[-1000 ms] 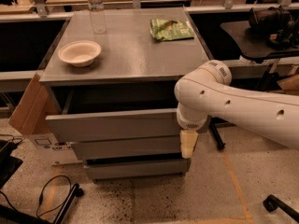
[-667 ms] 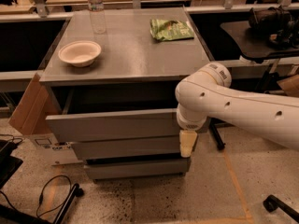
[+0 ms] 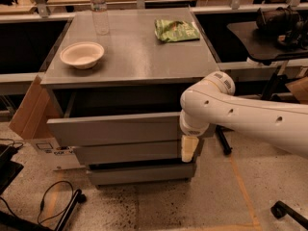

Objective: Open top drawer

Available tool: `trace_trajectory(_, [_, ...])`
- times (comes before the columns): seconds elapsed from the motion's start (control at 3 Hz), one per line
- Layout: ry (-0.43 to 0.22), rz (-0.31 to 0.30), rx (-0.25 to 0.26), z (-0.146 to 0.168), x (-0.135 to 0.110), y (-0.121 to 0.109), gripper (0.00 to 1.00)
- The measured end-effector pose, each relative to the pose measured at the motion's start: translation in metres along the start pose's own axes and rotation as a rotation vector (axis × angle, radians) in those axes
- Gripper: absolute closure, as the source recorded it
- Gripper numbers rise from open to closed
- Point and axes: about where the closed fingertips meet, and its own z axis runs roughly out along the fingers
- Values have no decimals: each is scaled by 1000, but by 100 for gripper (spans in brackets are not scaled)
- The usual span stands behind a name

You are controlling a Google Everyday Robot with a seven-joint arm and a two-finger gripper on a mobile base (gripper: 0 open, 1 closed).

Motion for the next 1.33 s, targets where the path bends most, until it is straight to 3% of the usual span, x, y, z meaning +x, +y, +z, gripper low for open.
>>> trace_trajectory(0.33, [5, 20, -8, 0, -3, 0, 14])
trace_trajectory(0.67, [36, 37, -47, -15, -9, -5, 37])
trace_trajectory(1.33, [136, 53, -138, -77, -9, -10, 83])
